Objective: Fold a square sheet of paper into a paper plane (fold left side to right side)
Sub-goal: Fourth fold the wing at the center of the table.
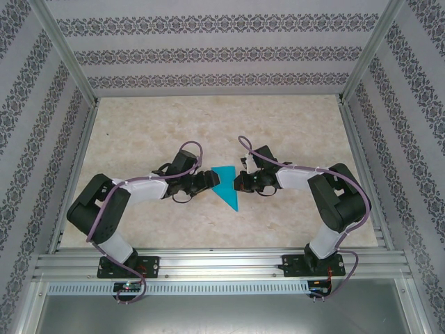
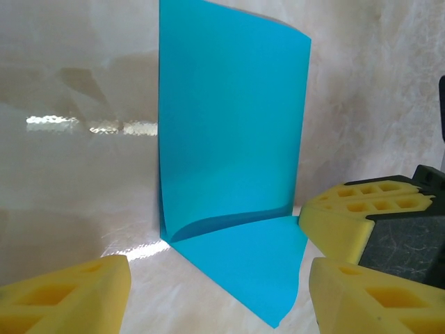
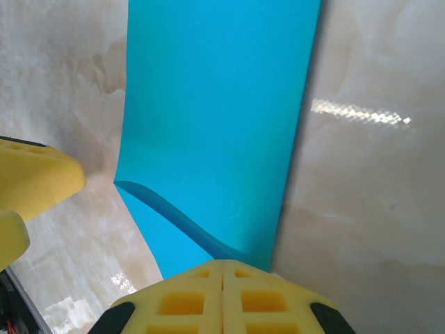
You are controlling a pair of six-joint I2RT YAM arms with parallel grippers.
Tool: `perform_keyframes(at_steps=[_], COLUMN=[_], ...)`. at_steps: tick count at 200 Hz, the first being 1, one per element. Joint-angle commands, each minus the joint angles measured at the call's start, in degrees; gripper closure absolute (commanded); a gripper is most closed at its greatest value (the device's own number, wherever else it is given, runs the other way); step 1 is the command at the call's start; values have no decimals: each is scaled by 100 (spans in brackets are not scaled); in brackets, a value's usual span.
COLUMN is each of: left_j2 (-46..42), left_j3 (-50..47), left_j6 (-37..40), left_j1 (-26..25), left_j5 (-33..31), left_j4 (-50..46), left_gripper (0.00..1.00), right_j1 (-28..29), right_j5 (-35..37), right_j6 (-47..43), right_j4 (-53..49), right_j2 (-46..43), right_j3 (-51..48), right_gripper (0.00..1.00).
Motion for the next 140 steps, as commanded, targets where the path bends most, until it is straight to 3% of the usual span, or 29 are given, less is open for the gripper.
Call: perform_keyframes(at_steps=[1, 63, 140], left_j2=[118, 346, 642], left_j3=[192, 356, 563], left_j6=[-12, -29, -56], left_j1=[-89, -190, -285], left_j5=[94, 127, 151], left_j4=[126, 160, 226], left_gripper=[30, 35, 53], right_j1=[-66, -102, -134], right_j5=[96, 75, 66], right_j6=[-141, -133, -128], right_j4=[-92, -60, -63], right_j2=[-92, -96, -83], right_j3=[30, 8, -6], right_gripper=[94, 94, 94])
